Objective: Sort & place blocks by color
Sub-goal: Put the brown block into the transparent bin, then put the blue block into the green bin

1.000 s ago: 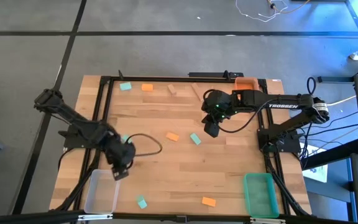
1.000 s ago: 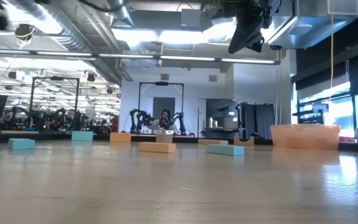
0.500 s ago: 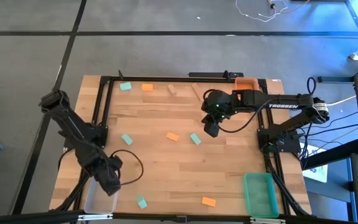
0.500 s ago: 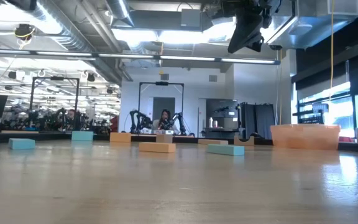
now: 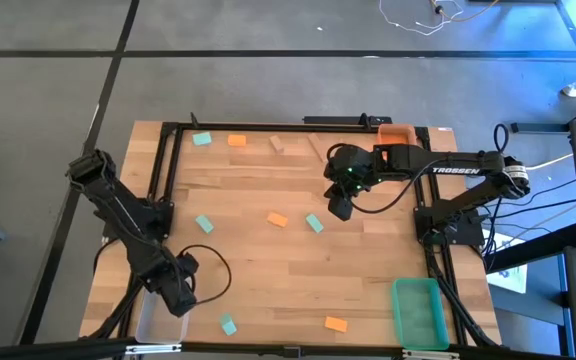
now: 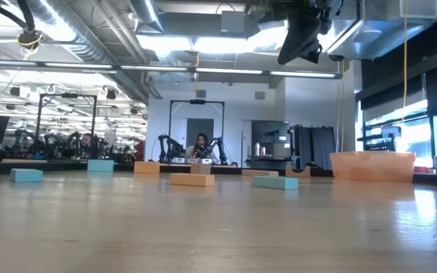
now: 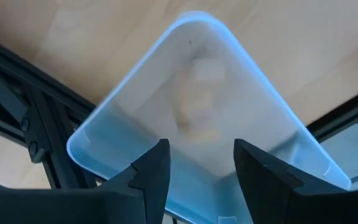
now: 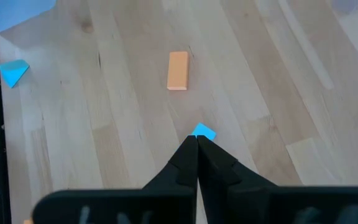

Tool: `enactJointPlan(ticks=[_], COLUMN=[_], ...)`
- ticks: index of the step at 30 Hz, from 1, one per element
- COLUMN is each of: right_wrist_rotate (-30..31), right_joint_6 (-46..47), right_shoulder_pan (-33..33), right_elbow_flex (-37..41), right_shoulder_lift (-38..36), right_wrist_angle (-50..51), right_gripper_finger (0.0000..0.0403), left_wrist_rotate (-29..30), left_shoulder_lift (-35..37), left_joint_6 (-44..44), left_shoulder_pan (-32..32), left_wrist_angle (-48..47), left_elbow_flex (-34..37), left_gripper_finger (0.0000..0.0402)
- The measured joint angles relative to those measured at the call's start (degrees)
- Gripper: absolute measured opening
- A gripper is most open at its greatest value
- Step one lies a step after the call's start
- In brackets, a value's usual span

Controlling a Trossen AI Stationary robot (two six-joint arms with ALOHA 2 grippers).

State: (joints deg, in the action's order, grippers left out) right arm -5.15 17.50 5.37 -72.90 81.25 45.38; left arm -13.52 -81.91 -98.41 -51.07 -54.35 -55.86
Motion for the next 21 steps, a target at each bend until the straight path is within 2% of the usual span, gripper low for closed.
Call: enactJointPlan(ticks=[7, 11, 21], right_wrist_rotate=[0.0, 0.0, 0.0], right_joint_6=[0.0, 0.0, 0.2], right_shoulder_pan=[0.0, 0.0, 0.0], right_elbow_flex=[0.0, 0.0, 0.0], right_shoulder_lift=[0.0, 0.0, 0.0], right_wrist_angle=[-1.6, -4.4, -8.9], right_gripper_finger=[0.0006, 0.0006, 0.0006], left_wrist_rotate=[5.2, 11.0, 24.8], left_shoulder_lift=[0.1, 2.2, 8.6], left_joint_6=[-0.1, -0.2, 1.0], left_shoulder_pan=[0.0, 0.4, 6.9], left_wrist_angle=[0.0, -0.5, -1.4], left_elbow_flex=[0.0, 0.0, 0.0], left_gripper_finger=[0.0167, 0.0167, 0.0168])
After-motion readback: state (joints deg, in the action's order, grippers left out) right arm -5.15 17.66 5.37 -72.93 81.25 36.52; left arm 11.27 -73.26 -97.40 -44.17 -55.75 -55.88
